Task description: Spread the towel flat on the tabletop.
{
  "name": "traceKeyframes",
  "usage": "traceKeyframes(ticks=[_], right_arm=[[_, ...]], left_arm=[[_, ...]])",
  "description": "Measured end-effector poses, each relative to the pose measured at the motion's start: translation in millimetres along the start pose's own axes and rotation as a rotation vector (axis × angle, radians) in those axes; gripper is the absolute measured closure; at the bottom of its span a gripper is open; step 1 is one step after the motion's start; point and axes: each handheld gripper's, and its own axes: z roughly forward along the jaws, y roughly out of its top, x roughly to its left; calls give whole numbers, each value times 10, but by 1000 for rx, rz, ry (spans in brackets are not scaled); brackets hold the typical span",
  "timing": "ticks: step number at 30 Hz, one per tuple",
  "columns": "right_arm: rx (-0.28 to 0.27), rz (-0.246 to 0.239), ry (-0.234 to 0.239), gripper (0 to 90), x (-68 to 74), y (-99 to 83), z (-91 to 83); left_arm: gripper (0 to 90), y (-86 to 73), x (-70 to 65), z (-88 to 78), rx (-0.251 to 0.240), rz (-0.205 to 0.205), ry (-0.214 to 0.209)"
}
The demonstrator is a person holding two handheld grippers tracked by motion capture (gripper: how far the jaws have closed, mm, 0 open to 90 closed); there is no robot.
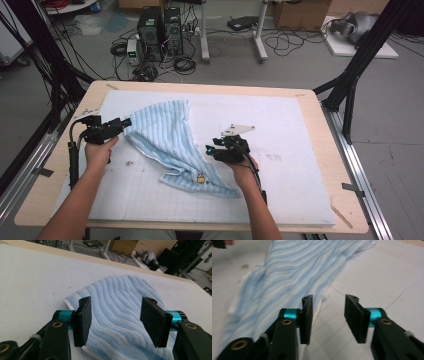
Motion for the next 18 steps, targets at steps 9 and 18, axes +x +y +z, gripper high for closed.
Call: traceKeyframes(ticks=[9, 18], right_arm=[[117, -15, -26, 671, 42, 213, 658], [206, -16, -22, 876, 157, 254, 841]], left_arm=[[406, -77, -61, -74, 9, 54, -47], [414, -126, -91, -70, 29, 44, -55]])
